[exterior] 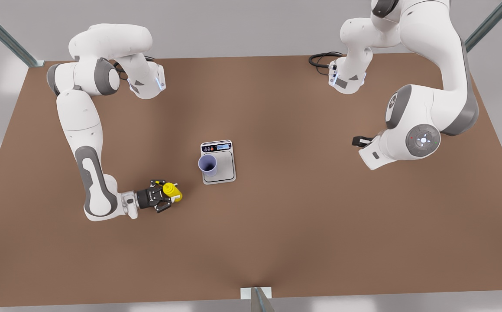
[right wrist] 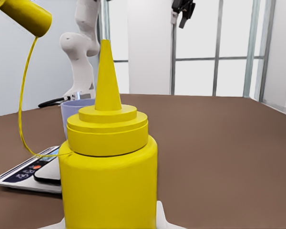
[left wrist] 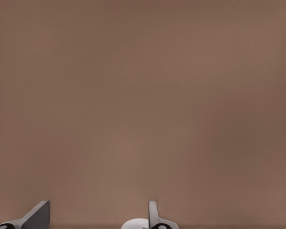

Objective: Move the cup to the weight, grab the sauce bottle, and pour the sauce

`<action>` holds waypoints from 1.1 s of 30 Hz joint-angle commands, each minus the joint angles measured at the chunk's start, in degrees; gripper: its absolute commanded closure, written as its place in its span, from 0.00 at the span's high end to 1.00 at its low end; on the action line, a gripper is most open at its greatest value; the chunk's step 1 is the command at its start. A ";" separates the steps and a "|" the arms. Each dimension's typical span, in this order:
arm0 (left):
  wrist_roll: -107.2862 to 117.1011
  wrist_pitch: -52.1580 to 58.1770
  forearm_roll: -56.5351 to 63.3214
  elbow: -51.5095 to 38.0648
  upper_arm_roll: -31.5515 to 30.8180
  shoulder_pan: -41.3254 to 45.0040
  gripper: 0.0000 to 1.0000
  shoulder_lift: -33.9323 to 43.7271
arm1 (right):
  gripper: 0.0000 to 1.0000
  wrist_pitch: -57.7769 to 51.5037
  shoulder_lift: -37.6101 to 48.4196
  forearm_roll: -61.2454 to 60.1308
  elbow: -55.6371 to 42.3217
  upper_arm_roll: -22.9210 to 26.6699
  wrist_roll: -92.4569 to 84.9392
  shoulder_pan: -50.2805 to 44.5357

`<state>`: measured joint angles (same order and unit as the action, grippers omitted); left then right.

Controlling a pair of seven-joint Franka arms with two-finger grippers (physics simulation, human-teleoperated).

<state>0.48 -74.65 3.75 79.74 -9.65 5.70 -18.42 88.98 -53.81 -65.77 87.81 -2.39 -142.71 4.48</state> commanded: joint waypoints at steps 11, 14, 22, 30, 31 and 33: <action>1.46 0.03 0.20 -0.12 -0.11 0.19 1.00 0.14 | 1.00 -0.12 -0.15 -0.15 0.08 -0.07 9.73 -0.17; 1.37 0.03 0.29 -0.12 -0.11 0.28 1.00 0.14 | 1.00 -0.12 -0.42 -0.06 0.00 -0.07 9.02 -0.08; 1.37 0.03 0.38 -0.12 -0.11 0.54 1.00 0.22 | 1.00 -1.26 -0.42 0.82 -0.18 -0.07 8.23 1.58; 1.37 0.03 0.38 -0.12 -0.11 0.46 1.00 0.22 | 1.00 -3.37 -0.42 3.37 -0.88 0.02 7.53 6.68; 1.37 0.03 0.38 -0.12 -0.11 0.54 1.00 0.22 | 1.00 -5.04 -0.42 4.33 -1.67 0.02 7.27 7.82; 1.37 0.03 0.38 -0.20 -0.11 0.54 1.00 0.22 | 1.00 -6.89 -0.42 6.88 -3.87 0.10 8.32 10.37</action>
<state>1.53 -74.64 4.10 79.58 -9.74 6.23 -18.25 85.11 -54.38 -61.14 83.93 -2.18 -135.58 14.11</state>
